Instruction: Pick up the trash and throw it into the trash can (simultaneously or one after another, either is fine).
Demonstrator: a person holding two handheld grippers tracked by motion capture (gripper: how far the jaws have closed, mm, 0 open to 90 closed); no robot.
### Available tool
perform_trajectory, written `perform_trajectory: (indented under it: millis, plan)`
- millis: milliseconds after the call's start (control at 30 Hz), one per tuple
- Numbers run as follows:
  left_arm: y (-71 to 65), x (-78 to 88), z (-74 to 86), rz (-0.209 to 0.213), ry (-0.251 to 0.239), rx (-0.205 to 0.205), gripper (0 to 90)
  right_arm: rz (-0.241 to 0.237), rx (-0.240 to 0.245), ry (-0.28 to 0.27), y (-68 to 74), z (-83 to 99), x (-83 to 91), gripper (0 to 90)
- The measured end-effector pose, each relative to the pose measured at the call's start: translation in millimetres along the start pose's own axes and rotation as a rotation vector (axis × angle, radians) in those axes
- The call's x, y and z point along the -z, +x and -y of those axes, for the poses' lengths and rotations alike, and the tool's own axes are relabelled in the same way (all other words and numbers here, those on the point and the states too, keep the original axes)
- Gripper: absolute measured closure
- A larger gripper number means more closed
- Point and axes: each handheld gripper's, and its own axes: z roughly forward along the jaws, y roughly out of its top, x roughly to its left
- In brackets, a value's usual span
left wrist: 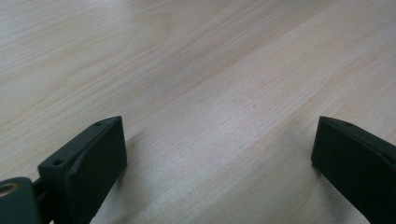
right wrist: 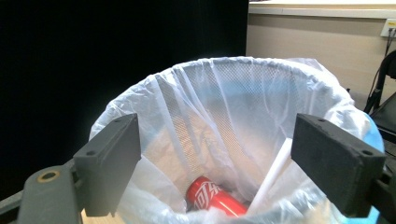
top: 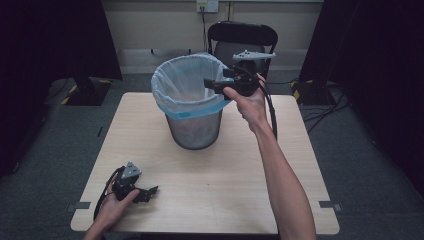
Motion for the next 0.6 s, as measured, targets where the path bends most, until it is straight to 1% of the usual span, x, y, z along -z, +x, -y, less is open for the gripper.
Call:
perform_trajectory:
  millis: [133, 167, 367, 467, 500, 600]
  plan:
    - [0.0, 0.0, 0.0, -0.001, 0.000, 0.000, 2.9, 0.009, 0.004, 0.002, -1.2, 3.7, 5.6, 14.4]
    - [0.0, 0.0, 0.0, 0.000, 0.000, 0.001, 2.9, 0.018, 0.014, 0.003, -1.3, 5.0, 9.8, 14.4]
    - [0.0, 0.0, 0.0, 0.000, 0.000, 0.000, 2.9, 0.045, 0.027, -0.003, -1.4, 8.5, 22.0, 14.4]
    - [0.0, 0.0, 0.0, 0.000, 0.000, 0.000, 2.9, 0.047, 0.026, -0.007, -1.5, 10.2, 26.9, 14.5]
    - [0.0, 0.0, 0.0, 0.000, 0.000, 0.001, 2.9, 0.053, 0.029, -0.003, -1.4, 12.2, 31.1, 14.6]
    - [0.0, 0.0, 0.0, 0.000, 0.000, 0.000, 2.9, 0.056, 0.034, 0.007, -0.7, 15.1, 35.1, 14.6]
